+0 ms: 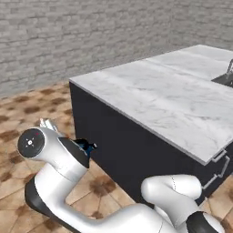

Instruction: The kettle is done boiling. Turn off the stove, then wait for 300 timesteps before moving the kettle to the dining table.

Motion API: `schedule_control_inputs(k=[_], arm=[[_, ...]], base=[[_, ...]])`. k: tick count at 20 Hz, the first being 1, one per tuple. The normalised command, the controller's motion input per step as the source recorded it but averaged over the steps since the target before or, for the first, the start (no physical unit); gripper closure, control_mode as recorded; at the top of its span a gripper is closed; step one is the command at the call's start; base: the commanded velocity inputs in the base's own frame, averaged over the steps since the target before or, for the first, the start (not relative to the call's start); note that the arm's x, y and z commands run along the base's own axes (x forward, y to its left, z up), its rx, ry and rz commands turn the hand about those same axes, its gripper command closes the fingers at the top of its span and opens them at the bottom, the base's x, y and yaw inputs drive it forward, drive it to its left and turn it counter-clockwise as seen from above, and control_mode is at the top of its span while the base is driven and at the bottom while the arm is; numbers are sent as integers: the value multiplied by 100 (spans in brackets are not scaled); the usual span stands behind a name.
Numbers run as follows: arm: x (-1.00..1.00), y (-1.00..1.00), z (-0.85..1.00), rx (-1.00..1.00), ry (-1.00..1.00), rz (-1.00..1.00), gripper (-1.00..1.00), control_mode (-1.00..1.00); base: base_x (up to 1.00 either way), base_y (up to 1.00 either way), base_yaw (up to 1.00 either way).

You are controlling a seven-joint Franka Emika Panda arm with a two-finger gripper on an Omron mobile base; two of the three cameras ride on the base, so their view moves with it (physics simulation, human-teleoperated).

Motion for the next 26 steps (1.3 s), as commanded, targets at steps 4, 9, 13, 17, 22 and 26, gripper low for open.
schedule_control_inputs(k=[4,9,13,17,22,26], arm=[[0,0,0,0,0,0,100,100],[0,0,0,0,0,0,100,100],[0,0,0,0,0,0,100,100],[0,0,0,0,0,0,100,100],[0,0,0,0,0,0,100,100],[0,0,0,0,0,0,100,100]], base=[[35,76,-43],[41,80,-42],[44,83,-40],[48,83,-40],[50,84,-39],[51,84,-39]])
